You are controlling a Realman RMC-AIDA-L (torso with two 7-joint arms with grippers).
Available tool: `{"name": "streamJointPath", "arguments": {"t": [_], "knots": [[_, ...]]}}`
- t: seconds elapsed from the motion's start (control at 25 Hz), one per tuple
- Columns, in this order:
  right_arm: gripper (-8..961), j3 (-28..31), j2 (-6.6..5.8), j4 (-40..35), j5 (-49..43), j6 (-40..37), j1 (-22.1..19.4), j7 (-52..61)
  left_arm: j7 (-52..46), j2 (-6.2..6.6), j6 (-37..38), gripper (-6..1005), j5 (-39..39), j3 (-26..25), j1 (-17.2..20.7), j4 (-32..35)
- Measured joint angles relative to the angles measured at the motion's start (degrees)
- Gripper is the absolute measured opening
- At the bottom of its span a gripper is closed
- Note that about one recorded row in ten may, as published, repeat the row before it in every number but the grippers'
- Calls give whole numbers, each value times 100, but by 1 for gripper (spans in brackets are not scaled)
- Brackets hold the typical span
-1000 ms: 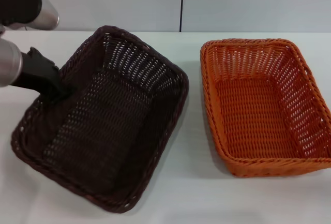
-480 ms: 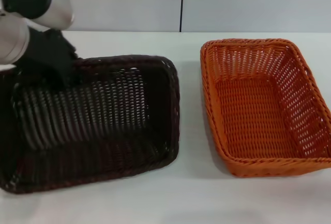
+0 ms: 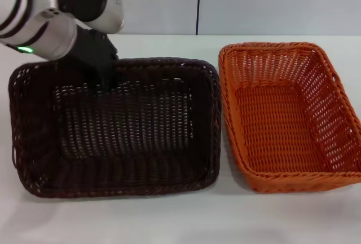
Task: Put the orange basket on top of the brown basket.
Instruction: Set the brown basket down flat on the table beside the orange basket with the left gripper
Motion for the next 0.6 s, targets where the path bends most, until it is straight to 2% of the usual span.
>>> {"name": "streamJointPath", "arguments": {"t": [0.12, 0.28, 0.4, 0.6], "knots": [[790, -3, -12, 0, 0, -6, 14, -1, -103, -14, 596, 182, 139, 282, -7, 303], [790, 18, -35, 2, -7, -38, 76, -3, -458, -22, 1135, 168, 218, 785, 79, 350], [790, 17, -44, 12, -12, -46, 97, -2, -517, -21, 1216, 158, 243, 915, 103, 334], [791, 33, -57, 60, -21, -53, 118, -4, -589, -25, 1391, 395, 287, 1324, 245, 57]]}}
